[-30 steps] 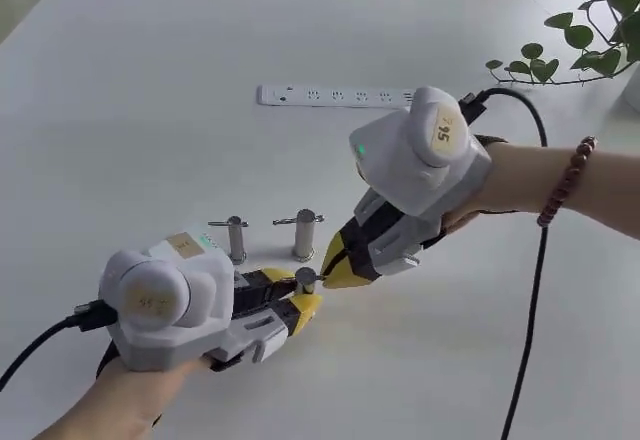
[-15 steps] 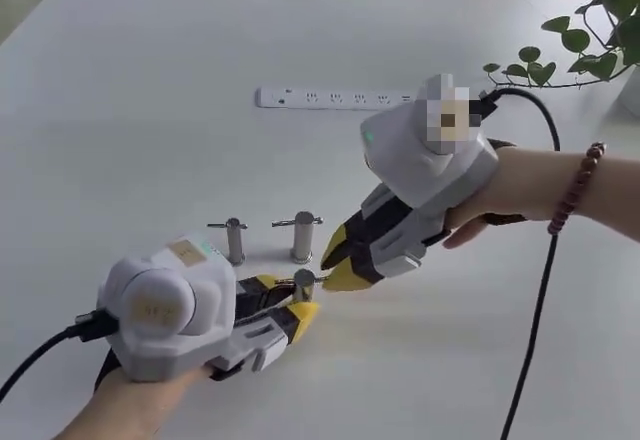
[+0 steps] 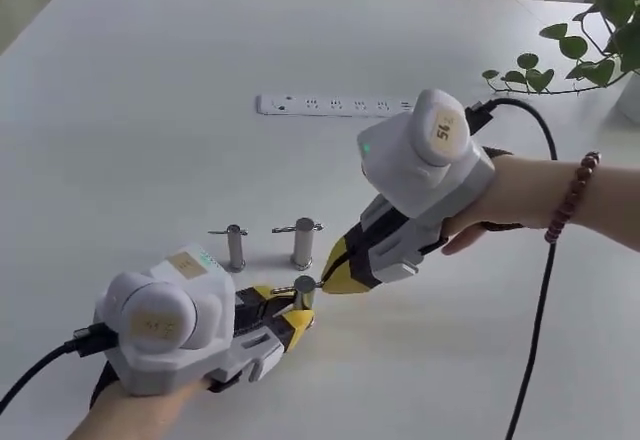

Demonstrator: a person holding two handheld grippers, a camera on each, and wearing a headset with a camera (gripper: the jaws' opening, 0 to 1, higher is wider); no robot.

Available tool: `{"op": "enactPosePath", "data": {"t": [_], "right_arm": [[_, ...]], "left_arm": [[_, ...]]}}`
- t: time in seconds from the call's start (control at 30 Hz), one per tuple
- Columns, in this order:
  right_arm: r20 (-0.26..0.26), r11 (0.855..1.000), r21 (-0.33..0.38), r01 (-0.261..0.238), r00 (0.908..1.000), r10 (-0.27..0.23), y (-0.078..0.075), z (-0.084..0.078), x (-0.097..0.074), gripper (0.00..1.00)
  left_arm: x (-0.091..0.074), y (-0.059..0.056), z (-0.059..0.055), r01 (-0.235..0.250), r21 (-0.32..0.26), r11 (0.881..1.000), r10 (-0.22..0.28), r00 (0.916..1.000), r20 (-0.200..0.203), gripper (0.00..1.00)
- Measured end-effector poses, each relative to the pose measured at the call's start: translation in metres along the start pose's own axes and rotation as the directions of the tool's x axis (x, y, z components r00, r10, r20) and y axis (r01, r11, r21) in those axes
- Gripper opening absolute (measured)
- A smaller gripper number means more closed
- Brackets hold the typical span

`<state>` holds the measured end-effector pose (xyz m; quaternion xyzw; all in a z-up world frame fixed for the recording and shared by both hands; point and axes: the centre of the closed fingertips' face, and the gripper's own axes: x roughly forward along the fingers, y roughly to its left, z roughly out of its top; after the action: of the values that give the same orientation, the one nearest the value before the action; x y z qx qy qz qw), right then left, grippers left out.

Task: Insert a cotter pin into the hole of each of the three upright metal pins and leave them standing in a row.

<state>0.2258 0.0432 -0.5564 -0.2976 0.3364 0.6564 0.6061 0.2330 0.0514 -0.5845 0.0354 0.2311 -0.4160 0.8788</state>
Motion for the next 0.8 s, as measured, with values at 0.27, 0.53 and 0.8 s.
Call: {"op": "enactPosePath", "data": {"t": [0.27, 0.53, 0.8], "right_arm": [[0.003, 1.000, -0.001, 0.002, 1.0000, -0.002, -0.002, -0.001, 0.001, 0.00], [0.035, 0.999, 0.030, 0.034, 0.9988, -0.035, -0.003, 0.005, 0.003, 0.15], [0.059, 0.999, 0.030, 0.045, 0.9972, -0.047, -0.001, 0.010, 0.017, 0.16]], "left_arm": [[0.002, 0.001, -0.001, 0.001, -0.028, 1.000, -0.001, 1.0000, -0.007, 0.12], [-0.007, -0.004, -0.006, 0.015, -0.018, 1.000, -0.016, 0.9977, -0.065, 0.23], [-0.022, -0.005, -0.004, 0.007, 0.002, 1.000, -0.007, 0.9981, -0.061, 0.28]]}}
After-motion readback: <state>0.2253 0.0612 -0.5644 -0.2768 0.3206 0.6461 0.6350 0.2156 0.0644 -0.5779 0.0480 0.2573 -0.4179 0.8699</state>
